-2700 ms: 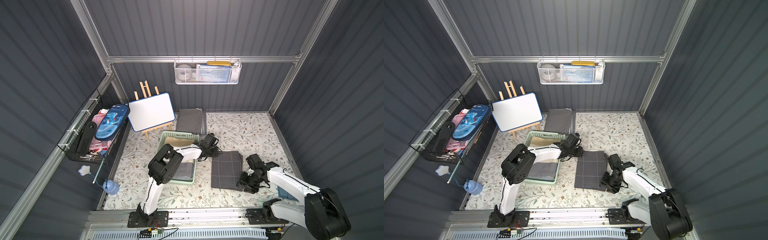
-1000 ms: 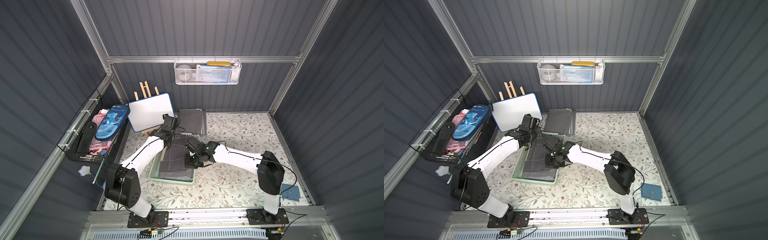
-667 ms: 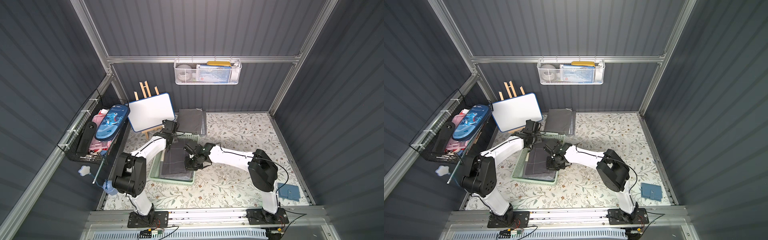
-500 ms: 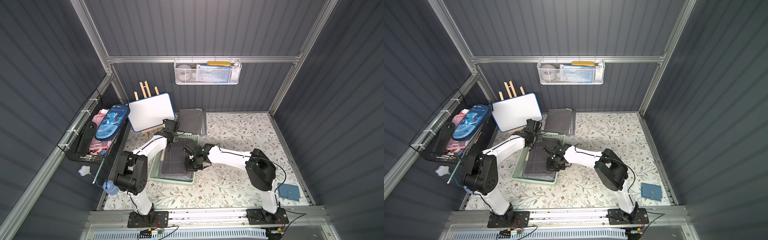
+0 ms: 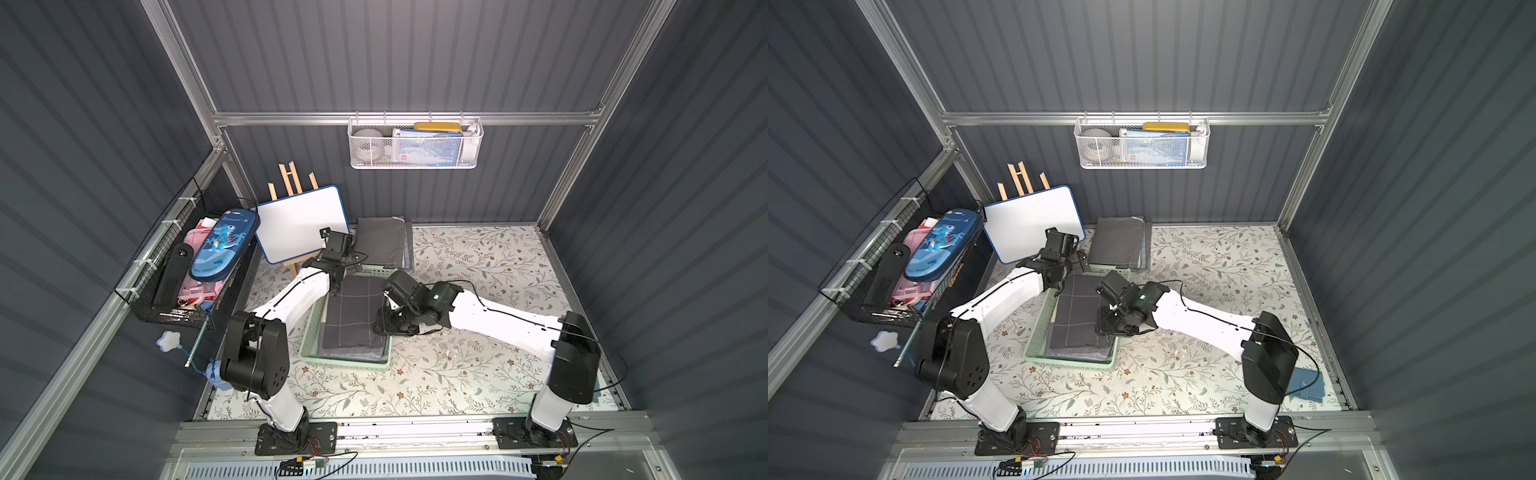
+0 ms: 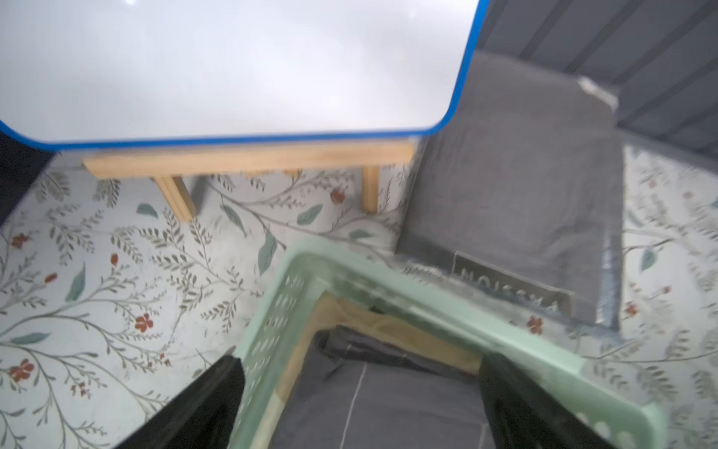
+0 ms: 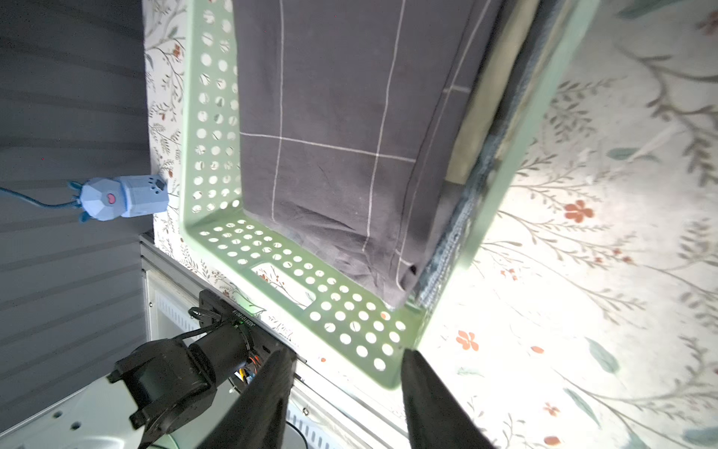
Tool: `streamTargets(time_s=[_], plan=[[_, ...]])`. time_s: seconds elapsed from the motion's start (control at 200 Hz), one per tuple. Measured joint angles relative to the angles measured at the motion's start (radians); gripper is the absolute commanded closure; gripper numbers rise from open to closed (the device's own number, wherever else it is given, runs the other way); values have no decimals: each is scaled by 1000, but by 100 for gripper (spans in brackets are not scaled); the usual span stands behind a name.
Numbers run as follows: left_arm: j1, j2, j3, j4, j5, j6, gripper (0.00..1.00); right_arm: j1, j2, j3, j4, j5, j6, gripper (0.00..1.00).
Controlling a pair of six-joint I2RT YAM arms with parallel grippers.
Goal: Put the folded pillowcase in the basket
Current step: Place the pillowcase in the basket, then move the basket to the center of the board.
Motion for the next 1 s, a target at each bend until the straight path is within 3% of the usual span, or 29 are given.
streamTargets(time_s=[0.175,0.41,0.515,0.665,1.001], plan=[[0,-160,11,5,19,-9,1,-59,-8,-18,-37,64,-47,48],[0,-311,-76,39,69,-24,0,-145,227,81,-93,63,-108,54],[0,-314,-117,40,91,-28,0,-151,258,126,-82,46,-125,65],[0,-315,-151,40,116,-28,1,-155,255,70,-37,26,-105,99],[0,-322,-153,74,158,-27,1,-215,166,-16,-99,69,-122,100]])
